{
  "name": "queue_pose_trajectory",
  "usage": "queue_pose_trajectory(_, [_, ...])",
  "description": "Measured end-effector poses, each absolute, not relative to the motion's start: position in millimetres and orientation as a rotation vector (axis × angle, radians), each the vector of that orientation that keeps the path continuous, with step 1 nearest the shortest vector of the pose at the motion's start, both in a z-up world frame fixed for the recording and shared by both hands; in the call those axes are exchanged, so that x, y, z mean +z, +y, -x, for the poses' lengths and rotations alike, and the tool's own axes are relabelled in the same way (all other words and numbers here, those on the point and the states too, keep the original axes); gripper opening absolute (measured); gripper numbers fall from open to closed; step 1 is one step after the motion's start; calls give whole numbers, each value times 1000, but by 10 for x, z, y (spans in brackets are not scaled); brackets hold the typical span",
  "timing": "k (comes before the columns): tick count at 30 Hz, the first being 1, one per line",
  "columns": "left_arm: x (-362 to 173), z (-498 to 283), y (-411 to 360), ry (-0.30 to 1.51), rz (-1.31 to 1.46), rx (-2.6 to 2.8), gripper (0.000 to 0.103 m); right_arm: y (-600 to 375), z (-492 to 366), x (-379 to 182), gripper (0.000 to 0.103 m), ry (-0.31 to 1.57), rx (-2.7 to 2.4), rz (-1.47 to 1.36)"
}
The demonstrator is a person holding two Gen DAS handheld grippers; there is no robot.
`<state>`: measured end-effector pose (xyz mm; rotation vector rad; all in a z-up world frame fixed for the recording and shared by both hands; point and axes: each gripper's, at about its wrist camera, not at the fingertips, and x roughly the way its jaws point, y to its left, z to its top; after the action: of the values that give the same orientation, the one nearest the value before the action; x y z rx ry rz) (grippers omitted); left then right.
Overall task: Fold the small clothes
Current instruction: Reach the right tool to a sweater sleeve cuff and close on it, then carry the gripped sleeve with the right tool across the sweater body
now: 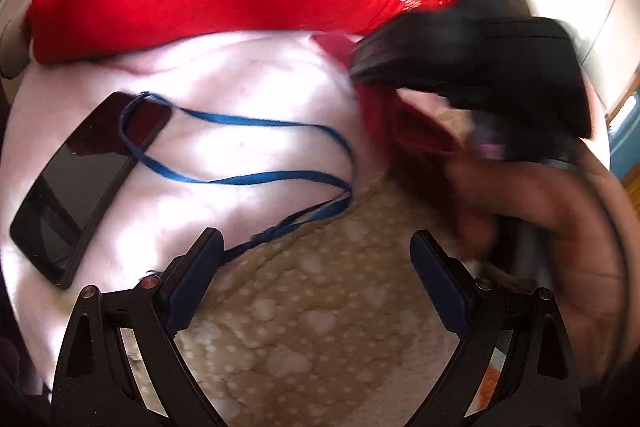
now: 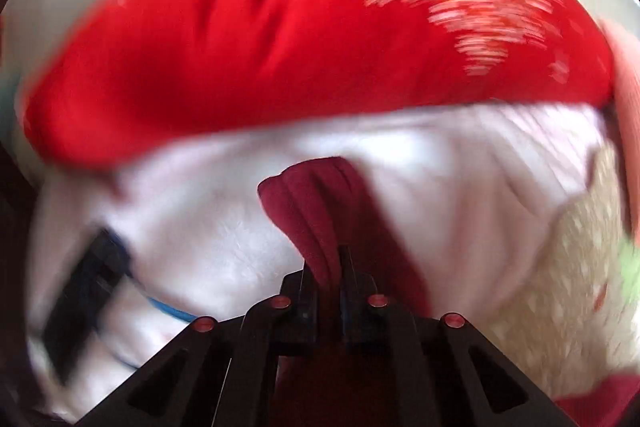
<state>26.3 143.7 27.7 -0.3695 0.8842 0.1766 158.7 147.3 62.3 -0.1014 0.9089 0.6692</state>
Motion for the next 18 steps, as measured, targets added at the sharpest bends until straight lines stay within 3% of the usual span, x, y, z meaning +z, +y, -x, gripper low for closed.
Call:
queue_pose_trajectory(9, [437, -213, 1152, 822, 347, 94, 94, -533, -557, 1769, 7, 617, 516, -107])
queue_pose_trajectory(13, [504, -172, 947, 789, 302, 56, 94, -1530, -142, 1746, 7, 594, 288, -157])
queue_pose_trajectory(18, [529, -196, 547, 769, 235, -16, 94, -2580, 82, 1336, 7, 644, 12, -280])
